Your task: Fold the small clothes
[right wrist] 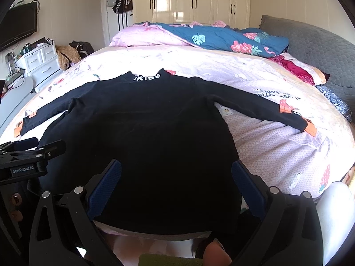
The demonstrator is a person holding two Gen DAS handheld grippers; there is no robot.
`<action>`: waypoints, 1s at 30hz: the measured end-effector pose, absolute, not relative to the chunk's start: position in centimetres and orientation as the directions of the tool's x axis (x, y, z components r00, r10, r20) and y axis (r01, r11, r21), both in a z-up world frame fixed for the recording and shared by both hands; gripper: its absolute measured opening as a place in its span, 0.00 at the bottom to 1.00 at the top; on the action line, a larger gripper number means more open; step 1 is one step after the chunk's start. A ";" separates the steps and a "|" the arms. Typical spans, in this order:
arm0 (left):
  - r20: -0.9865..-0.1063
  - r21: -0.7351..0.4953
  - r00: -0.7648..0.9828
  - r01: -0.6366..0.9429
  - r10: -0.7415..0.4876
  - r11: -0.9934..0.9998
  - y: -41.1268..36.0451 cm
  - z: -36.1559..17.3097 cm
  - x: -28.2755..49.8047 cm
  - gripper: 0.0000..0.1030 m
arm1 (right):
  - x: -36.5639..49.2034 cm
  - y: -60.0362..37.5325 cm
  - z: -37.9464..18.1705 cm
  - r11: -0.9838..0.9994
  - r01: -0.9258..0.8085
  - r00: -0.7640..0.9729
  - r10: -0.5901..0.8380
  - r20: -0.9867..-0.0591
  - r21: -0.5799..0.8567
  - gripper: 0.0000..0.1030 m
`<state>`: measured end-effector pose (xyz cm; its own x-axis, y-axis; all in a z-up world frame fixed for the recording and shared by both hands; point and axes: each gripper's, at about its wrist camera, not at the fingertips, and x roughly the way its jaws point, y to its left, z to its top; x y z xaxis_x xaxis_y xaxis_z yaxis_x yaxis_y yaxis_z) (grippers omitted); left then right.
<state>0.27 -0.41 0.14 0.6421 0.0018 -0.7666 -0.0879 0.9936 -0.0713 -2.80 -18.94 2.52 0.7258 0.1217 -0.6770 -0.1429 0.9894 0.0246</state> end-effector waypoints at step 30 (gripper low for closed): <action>-0.750 -0.096 0.661 -0.099 -0.007 0.990 -1.4 3.0 10.3 0.91 | 8.7 -22.3 4.4 0.995 0.002 0.661 0.072 -0.747 0.098 0.96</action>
